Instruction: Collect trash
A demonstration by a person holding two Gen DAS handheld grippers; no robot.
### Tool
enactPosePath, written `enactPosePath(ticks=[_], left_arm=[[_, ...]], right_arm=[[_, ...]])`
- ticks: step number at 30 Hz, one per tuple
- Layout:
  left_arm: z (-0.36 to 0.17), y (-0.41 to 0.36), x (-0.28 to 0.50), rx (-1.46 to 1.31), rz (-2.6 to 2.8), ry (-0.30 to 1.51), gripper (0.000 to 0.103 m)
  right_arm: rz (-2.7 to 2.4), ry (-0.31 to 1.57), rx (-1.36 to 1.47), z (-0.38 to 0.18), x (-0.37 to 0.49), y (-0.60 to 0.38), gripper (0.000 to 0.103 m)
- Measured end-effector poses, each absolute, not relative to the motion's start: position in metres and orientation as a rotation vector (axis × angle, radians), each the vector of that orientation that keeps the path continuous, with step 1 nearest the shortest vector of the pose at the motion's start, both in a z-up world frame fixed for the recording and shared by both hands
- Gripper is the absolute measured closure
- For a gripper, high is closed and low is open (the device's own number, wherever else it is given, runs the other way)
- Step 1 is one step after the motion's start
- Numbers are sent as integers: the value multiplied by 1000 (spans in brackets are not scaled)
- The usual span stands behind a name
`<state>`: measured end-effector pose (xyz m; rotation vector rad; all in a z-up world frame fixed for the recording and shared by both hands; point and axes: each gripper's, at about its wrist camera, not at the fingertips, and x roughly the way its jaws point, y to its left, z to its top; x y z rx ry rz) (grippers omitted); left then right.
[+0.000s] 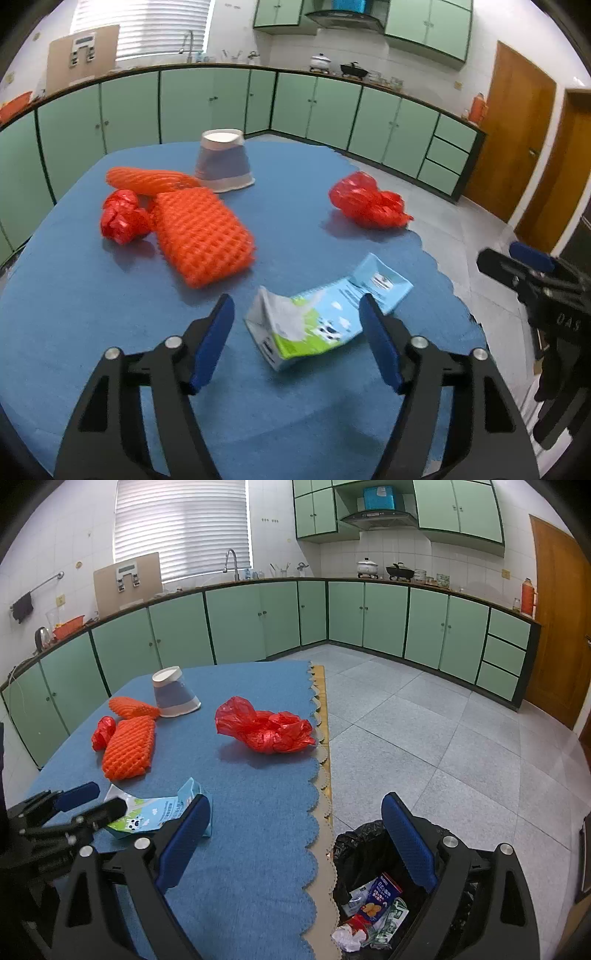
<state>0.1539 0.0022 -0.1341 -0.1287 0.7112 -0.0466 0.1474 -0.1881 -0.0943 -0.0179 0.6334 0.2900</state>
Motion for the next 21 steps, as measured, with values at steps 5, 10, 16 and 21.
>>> enactPosePath(ticks=[5, 10, 16, 21], left_arm=[[-144, -8, 161, -74, -58, 740, 23], [-150, -8, 168, -59, -48, 759, 23], [-147, -15, 176, -38, -74, 758, 22], [-147, -16, 175, -29, -111, 759, 22]], right_arm=[[281, 636, -12, -94, 147, -190, 11], [278, 637, -5, -95, 148, -191, 11], [279, 641, -7, -96, 148, -192, 11], [275, 643, 1, -97, 149, -194, 11]])
